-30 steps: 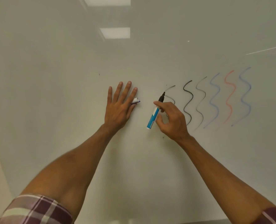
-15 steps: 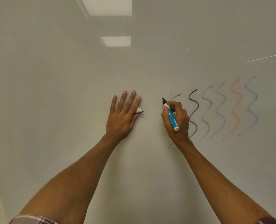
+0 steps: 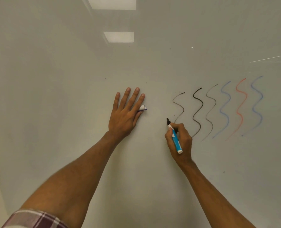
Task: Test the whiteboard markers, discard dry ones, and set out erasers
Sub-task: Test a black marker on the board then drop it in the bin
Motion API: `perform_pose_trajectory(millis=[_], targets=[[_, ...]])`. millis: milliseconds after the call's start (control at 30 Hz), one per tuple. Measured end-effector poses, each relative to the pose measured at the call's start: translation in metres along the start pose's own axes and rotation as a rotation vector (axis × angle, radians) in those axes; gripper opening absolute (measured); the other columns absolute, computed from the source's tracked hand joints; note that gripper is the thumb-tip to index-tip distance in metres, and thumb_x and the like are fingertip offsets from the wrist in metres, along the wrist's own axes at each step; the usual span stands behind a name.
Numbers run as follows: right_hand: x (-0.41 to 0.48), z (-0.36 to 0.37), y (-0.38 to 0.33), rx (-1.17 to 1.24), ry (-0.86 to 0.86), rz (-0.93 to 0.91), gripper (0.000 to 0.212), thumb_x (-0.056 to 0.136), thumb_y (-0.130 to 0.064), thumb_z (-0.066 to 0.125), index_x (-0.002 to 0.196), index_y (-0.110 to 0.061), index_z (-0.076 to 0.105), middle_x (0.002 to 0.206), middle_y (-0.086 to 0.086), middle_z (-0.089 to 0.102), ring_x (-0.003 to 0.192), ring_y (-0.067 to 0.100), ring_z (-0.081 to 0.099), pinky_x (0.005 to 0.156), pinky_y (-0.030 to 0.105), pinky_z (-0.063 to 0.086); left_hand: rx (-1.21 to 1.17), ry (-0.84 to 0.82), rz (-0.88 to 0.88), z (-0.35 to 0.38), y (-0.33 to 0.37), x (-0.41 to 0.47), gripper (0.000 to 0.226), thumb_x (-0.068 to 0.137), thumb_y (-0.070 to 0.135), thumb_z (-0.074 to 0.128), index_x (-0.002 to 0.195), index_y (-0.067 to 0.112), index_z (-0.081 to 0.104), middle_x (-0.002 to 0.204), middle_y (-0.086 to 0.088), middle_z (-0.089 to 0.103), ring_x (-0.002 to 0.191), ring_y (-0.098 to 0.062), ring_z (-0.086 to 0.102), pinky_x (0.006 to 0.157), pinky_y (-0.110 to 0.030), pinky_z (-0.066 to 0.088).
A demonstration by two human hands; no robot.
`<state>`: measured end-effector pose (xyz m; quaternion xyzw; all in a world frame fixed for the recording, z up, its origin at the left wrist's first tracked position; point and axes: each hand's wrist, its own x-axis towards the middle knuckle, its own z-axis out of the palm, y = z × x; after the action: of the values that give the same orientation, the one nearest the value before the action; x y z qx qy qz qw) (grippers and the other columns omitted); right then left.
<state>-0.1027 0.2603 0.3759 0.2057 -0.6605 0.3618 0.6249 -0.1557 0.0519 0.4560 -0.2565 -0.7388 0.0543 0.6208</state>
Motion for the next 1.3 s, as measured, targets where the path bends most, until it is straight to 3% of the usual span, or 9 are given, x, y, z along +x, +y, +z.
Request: perform_pose_trajectory(millis=[133,367,467,567,767,833,967,1067,1300], targets=[[-0.017,-0.006,0.004,-0.085,-0.168,-0.105,0.016,0.089,-0.023,0.054,0.094,-0.008,0.055,0.07,0.007,0.057,0.057,0.015,0.051,0.054,0.025,0.046,-0.01,-0.014,0.002,0.0,-0.001,0.0,0.055,0.105,0.042,0.032,0.153,0.017,0.026,0.16,-0.009,0.021,0.149,-0.032,0.014,0.119,-0.054,0.013],[-0.056,-0.017,0.001,-0.077,-0.098,0.145,0.019,0.092,-0.023,0.053,0.087,-0.005,0.058,0.068,0.005,0.055,0.055,0.017,0.052,0.05,0.036,0.05,-0.094,-0.017,-0.053,-0.006,0.004,-0.009,0.051,0.106,0.039,0.03,0.151,0.014,0.033,0.158,-0.008,0.028,0.147,-0.031,0.02,0.119,-0.053,0.016],[-0.068,-0.017,0.0,-0.123,-0.222,0.081,0.01,0.087,-0.019,0.06,0.089,-0.009,0.056,0.068,0.005,0.056,0.055,0.014,0.052,0.05,0.032,0.05,-0.115,-0.065,-0.071,-0.008,0.011,-0.025,0.053,0.106,0.04,0.028,0.152,0.014,0.03,0.159,-0.009,0.025,0.148,-0.031,0.018,0.119,-0.053,0.014],[-0.07,-0.024,-0.004,-0.181,-0.375,-0.018,0.024,0.077,-0.014,0.069,0.098,-0.008,0.059,0.075,0.008,0.064,0.06,0.017,0.06,0.056,0.028,0.054,-0.126,-0.101,-0.069,-0.008,0.023,-0.05,0.054,0.105,0.04,0.03,0.152,0.014,0.028,0.159,-0.008,0.023,0.148,-0.03,0.017,0.119,-0.054,0.014],[-0.08,-0.04,-0.011,-0.327,-0.449,-0.067,0.034,0.087,-0.044,0.059,0.107,-0.016,0.057,0.084,0.007,0.062,0.059,0.017,0.056,0.055,0.024,0.051,-0.18,-0.196,-0.016,-0.011,0.055,-0.107,0.053,0.105,0.041,0.03,0.151,0.015,0.032,0.159,-0.008,0.023,0.148,-0.031,0.017,0.118,-0.056,0.015],[-0.093,-0.049,-0.013,-0.31,-0.553,0.015,0.03,0.086,-0.031,0.066,0.11,-0.017,0.056,0.093,0.003,0.06,0.07,0.014,0.059,0.065,0.028,0.056,-0.201,-0.221,0.005,-0.013,0.064,-0.121,0.053,0.104,0.04,0.032,0.151,0.016,0.032,0.16,-0.007,0.022,0.148,-0.031,0.017,0.118,-0.056,0.016],[-0.117,-0.071,-0.02,-0.276,-0.718,0.192,0.025,0.098,-0.018,0.046,0.12,-0.02,0.057,0.109,-0.005,0.054,0.094,0.003,0.055,0.087,0.034,0.049,-0.249,-0.285,0.025,-0.014,0.086,-0.144,0.054,0.104,0.041,0.032,0.151,0.016,0.033,0.16,-0.008,0.022,0.148,-0.032,0.018,0.117,-0.057,0.017],[-0.136,-0.088,-0.026,-0.292,-0.682,0.218,0.037,0.093,-0.001,0.043,0.125,-0.012,0.058,0.121,0.007,0.052,0.1,0.02,0.055,0.084,0.028,0.047,-0.281,-0.351,0.039,-0.017,0.107,-0.162,0.054,0.103,0.041,0.031,0.15,0.015,0.035,0.16,-0.009,0.023,0.147,-0.033,0.018,0.115,-0.058,0.019],[-0.174,-0.139,-0.02,-0.355,-0.663,0.293,0.014,0.096,-0.016,0.053,0.109,-0.022,0.051,0.097,-0.008,0.052,0.072,0.004,0.05,0.063,0.019,0.041,-0.368,-0.482,0.101,-0.019,0.166,-0.194,0.053,0.101,0.039,0.031,0.146,0.015,0.041,0.156,-0.008,0.032,0.145,-0.032,0.026,0.114,-0.057,0.019]])
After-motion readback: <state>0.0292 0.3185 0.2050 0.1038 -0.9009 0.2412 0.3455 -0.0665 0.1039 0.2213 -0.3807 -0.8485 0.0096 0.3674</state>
